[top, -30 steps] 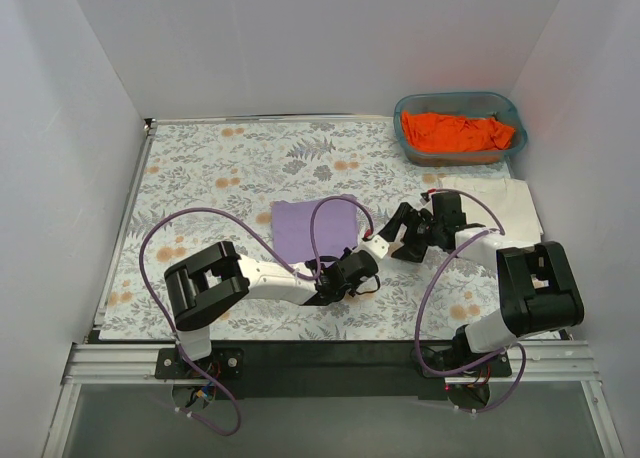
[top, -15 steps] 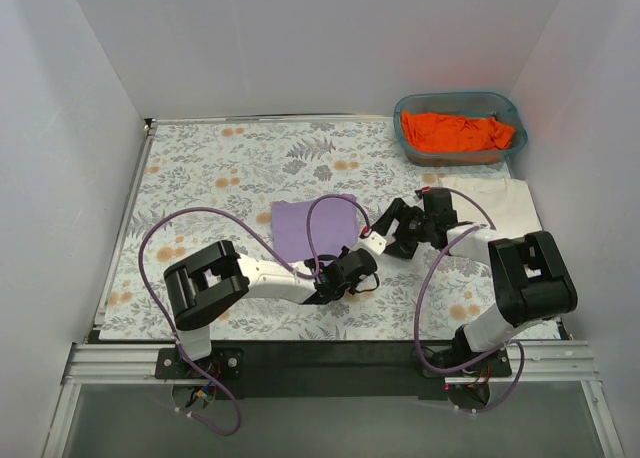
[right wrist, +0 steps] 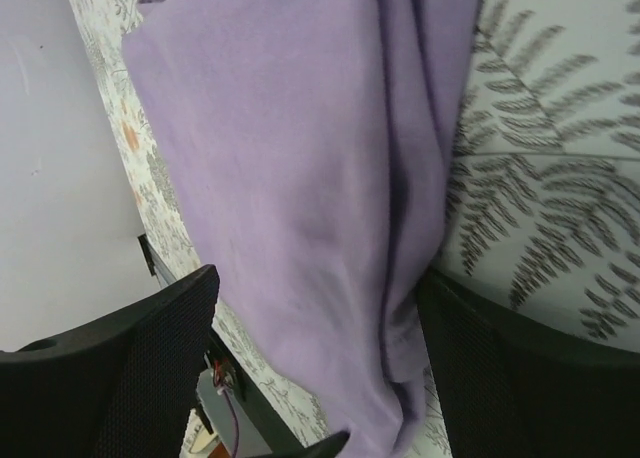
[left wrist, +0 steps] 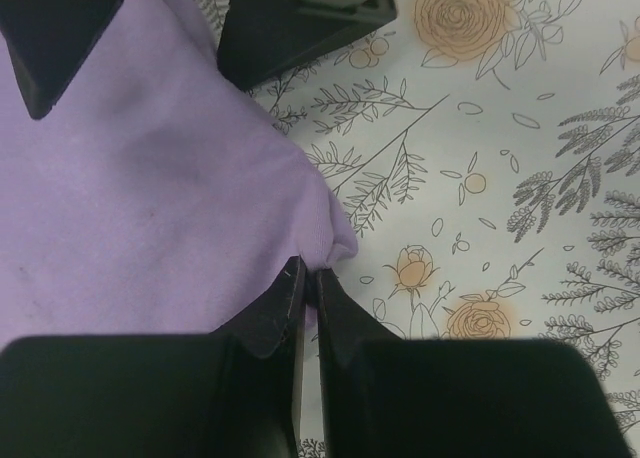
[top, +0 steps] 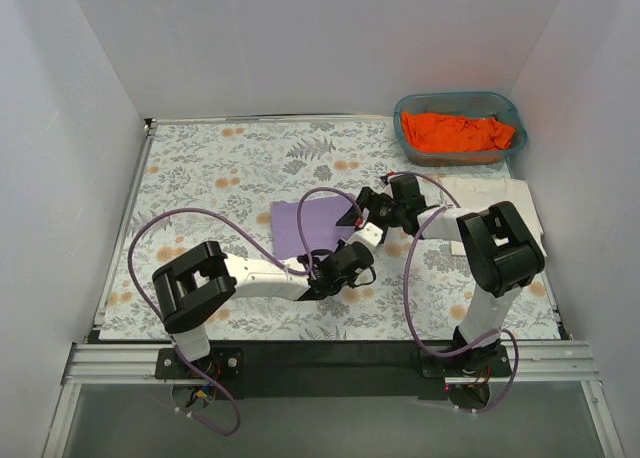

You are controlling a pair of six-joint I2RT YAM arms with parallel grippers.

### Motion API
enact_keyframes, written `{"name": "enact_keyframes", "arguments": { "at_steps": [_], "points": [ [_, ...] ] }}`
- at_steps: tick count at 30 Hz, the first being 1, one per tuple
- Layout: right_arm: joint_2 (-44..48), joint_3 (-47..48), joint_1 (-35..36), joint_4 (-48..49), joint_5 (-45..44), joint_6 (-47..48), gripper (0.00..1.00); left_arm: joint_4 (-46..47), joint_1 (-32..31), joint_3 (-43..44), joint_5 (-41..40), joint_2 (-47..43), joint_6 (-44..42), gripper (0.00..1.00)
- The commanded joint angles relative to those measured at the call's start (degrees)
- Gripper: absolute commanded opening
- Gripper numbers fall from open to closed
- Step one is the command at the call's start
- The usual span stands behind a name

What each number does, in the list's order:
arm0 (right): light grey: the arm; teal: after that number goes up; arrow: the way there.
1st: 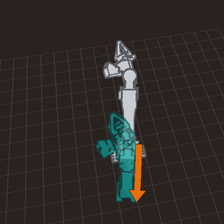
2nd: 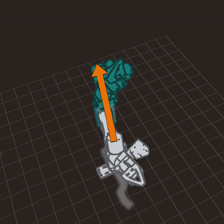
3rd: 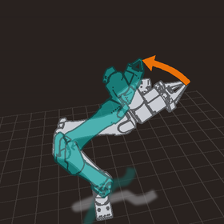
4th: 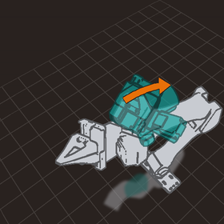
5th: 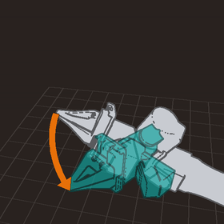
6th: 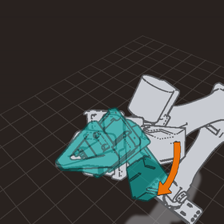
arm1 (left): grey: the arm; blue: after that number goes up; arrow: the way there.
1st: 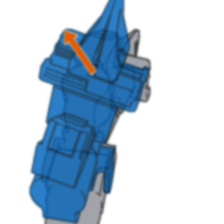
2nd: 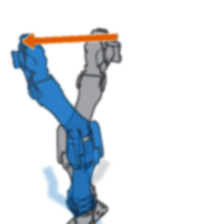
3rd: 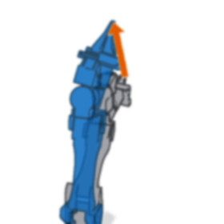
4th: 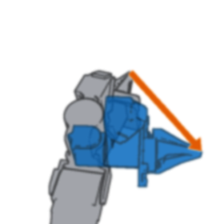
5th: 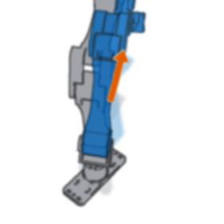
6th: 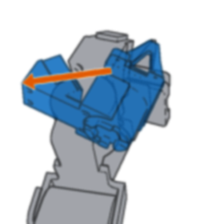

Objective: Fold and stack the t-shirts
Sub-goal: Neatly place the folded tshirt to the corner

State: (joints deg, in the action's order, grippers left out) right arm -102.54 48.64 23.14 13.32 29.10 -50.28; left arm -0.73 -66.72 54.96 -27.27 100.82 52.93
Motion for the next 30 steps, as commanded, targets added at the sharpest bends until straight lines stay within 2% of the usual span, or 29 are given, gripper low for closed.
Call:
{"name": "enact_keyframes", "arguments": {
  "at_steps": [1,15,18,21,22,23,25,28,30],
  "points": [
    [-4.9,1.0,1.8,-3.7,-2.5,3.3,0.72,0.4,0.4,1.1,-2.3,-4.8,0.9,0.0],
    [-9.1,5.8,4.1,-3.7,0.4,5.2,0.56,0.4,0.4,2.1,-2.6,-7.6,2.2,0.01],
    [-9.2,5.4,4.1,-3.7,0.3,5.9,0.46,0.4,0.4,1.7,-3.1,-9.2,2.4,0.01],
    [-9.0,5.0,4.0,-3.7,0.4,6.7,0.25,0.4,0.5,0.8,-3.2,-10.5,3.0,0.01],
    [-9.0,5.0,4.0,-3.7,0.3,6.9,0.07,0.4,0.4,0.2,-3.3,-10.6,3.1,0.0],
    [-8.7,4.9,3.9,-3.8,0.3,7.5,0.01,0.5,0.4,0.0,-3.4,-10.8,3.3,0.0],
    [-8.0,4.9,3.6,-4.2,0.0,8.2,0.01,0.4,0.4,-0.6,-3.1,-10.8,4.2,0.01],
    [-6.8,5.4,2.9,-5.8,-0.8,10.6,0.01,-0.4,0.4,-0.6,-1.9,-10.9,5.5,0.09],
    [-5.7,6.9,2.4,-9.4,-2.3,14.4,0.01,-1.3,0.4,-0.2,-1.6,-11.3,6.1,0.25]
  ]
}}
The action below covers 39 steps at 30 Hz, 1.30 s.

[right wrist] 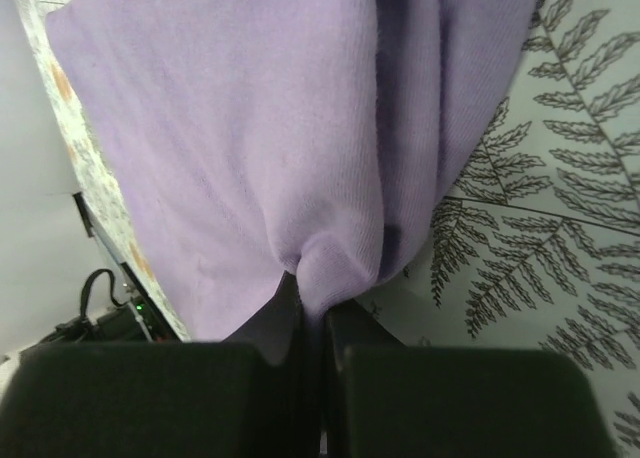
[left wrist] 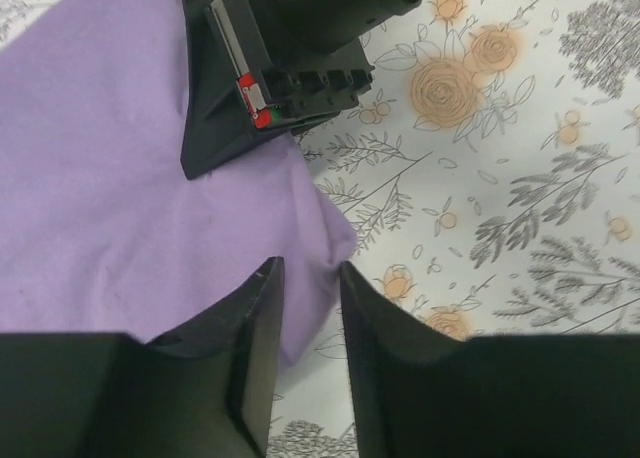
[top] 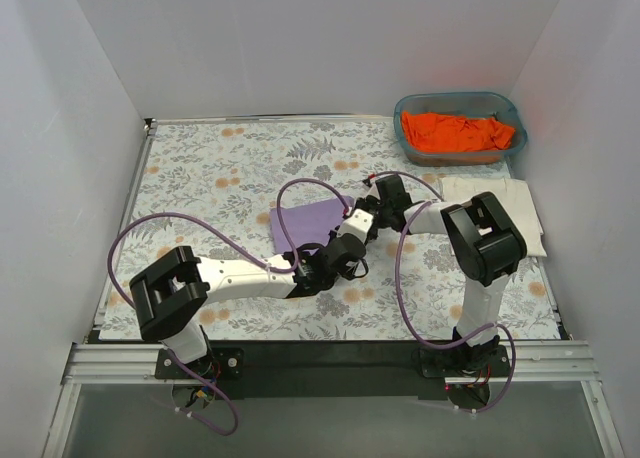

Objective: Fold and stack the t-shirts
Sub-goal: Neatly place the folded tshirt to the corner

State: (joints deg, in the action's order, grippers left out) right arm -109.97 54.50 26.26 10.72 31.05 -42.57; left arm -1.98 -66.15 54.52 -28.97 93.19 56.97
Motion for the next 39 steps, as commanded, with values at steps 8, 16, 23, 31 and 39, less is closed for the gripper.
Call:
{"name": "enact_keyframes", "arguments": {
  "at_steps": [8,16,23,31,39],
  "points": [
    [5.1,7.6,-2.4,-23.1,-12.1,22.2,0.01,-4.0,2.6,0.7,-0.9,-8.8,6.9,0.64],
    [9.9,13.8,-6.1,-39.5,-28.6,33.9,0.01,-16.5,21.5,0.3,2.9,-16.2,15.6,0.78],
    [12.1,18.9,-11.7,-46.0,-41.8,40.4,0.01,-19.3,37.4,-6.3,4.3,-21.2,12.9,0.84],
    [11.6,27.4,-17.4,-48.1,-50.0,46.2,0.01,-19.4,41.7,-16.1,-1.1,-26.1,12.6,0.98],
    [11.4,31.5,-21.2,-49.8,-56.9,51.5,0.01,-19.8,41.7,-13.7,-4.1,-22.9,10.6,0.98]
  ]
}}
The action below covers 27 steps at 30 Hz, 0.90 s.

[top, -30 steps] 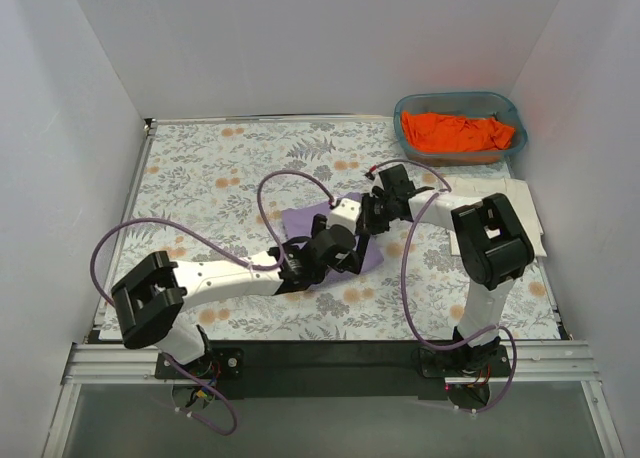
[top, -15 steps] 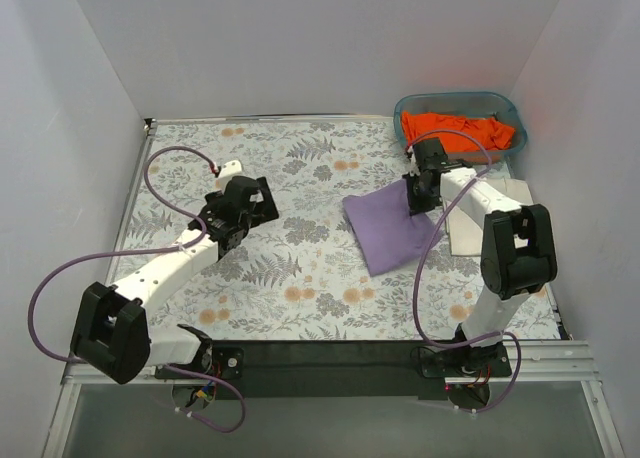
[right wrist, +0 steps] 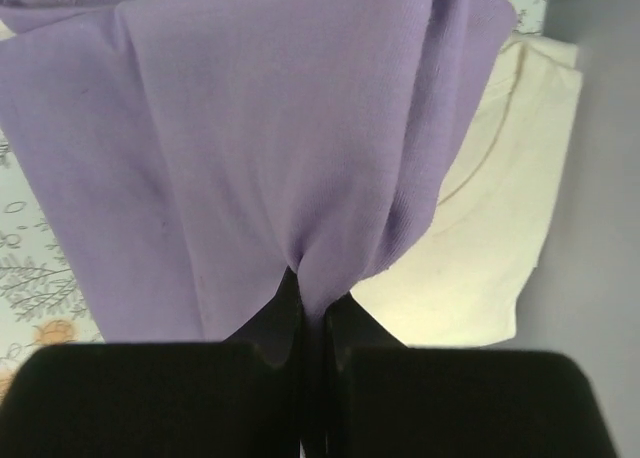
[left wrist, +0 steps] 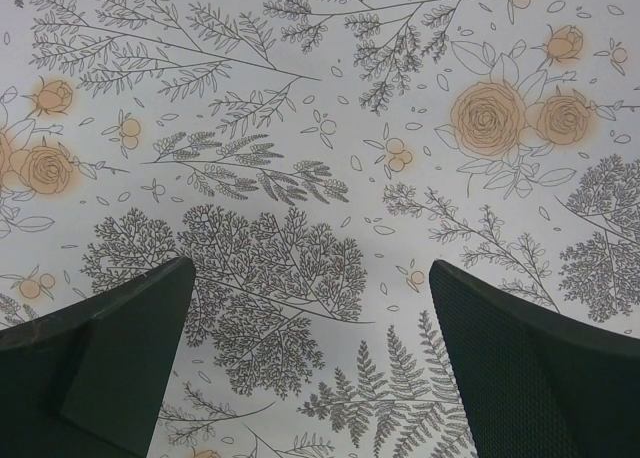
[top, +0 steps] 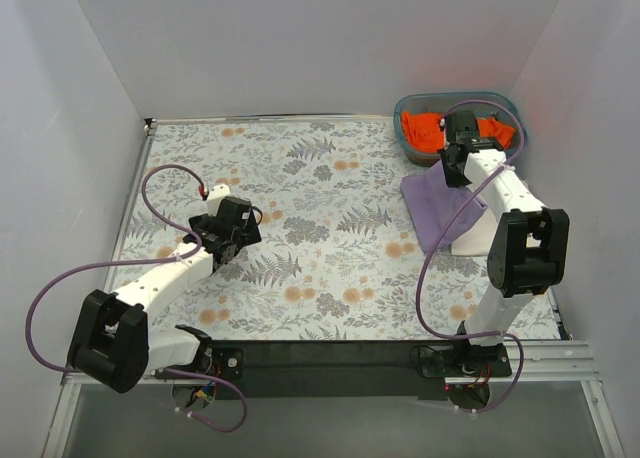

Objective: Fold and stack the t-shirts
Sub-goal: Neatly place the folded tshirt to the corner

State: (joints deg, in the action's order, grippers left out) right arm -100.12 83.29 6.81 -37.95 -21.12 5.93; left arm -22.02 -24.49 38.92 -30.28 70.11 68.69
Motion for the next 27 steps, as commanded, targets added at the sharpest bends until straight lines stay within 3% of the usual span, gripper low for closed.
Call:
{"name": "enact_keyframes", "arguments": {
  "at_steps": [1,14,27],
  "points": [
    [1.8,2.8,-2.3,-1.2,-4.8,3.2,0.01,0.3,0.1,2.0,-2.9,0.3,-1.2,0.98],
    [6.1,2.9,-10.8,-1.0,-3.0,4.4,0.01,0.5,0.1,2.2,-3.2,1.3,-2.1,0.98],
    [-1.7,1.4,-14.8,3.9,-9.3,7.2,0.01,0.6,0.0,2.4,-1.6,3.4,-2.0,0.98]
  ]
}}
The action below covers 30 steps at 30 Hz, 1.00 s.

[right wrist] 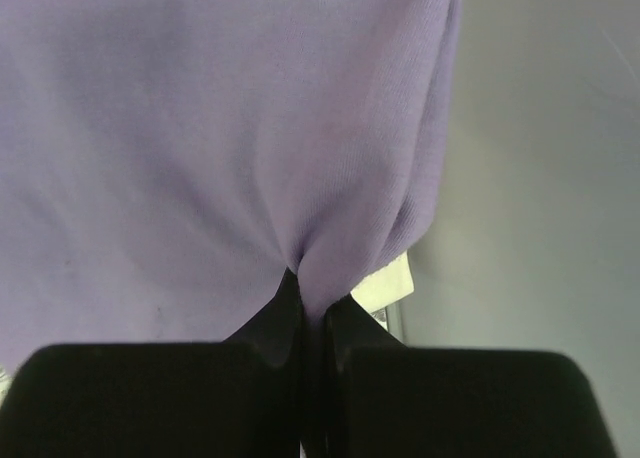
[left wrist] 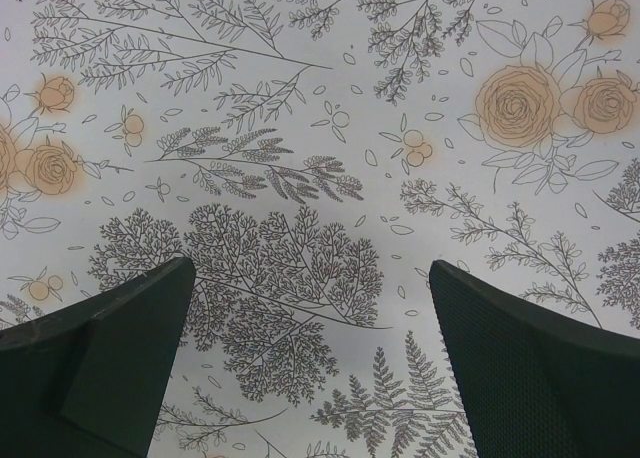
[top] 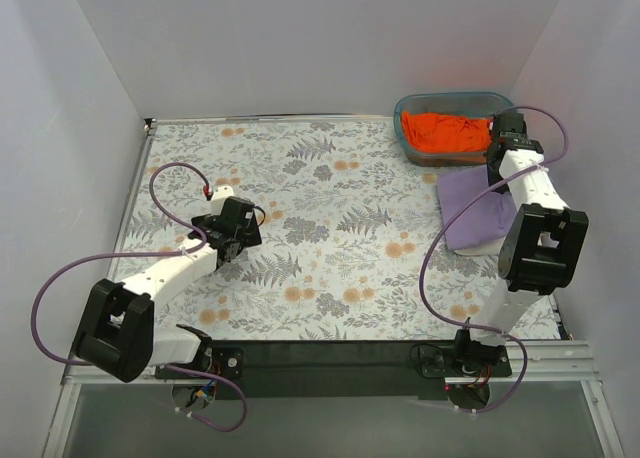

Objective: Fold and stack the t-shirts
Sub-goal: Neatly place the folded tshirt to the corner

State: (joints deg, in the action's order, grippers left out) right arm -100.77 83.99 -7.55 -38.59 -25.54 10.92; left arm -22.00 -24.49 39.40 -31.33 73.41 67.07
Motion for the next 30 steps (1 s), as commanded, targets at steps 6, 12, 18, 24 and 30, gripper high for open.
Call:
{"name": "enact_keyframes", "arguments": {
  "at_steps": [6,12,18,24,30],
  "points": [
    [-5.1,0.9,-0.4,6.9,-6.8,3.4,0.03,0.6,0.1,1.9,-0.1,1.0,-0.3,0.98],
    [-7.6,-0.8,-0.4,8.4,-9.0,2.5,0.07,0.6,0.1,2.1,-0.1,2.0,-0.2,0.98],
    [-8.7,-0.8,-0.4,9.3,-16.5,0.7,0.41,0.6,0.0,2.2,0.0,2.2,0.0,0.98],
    [-7.2,1.4,-0.4,9.1,-23.7,-2.4,0.8,0.6,0.0,2.0,-0.2,1.9,0.3,0.98],
    [-1.6,4.0,-0.4,3.9,-20.0,-8.7,0.84,0.3,0.1,2.0,0.0,0.9,1.0,0.98]
  ]
}}
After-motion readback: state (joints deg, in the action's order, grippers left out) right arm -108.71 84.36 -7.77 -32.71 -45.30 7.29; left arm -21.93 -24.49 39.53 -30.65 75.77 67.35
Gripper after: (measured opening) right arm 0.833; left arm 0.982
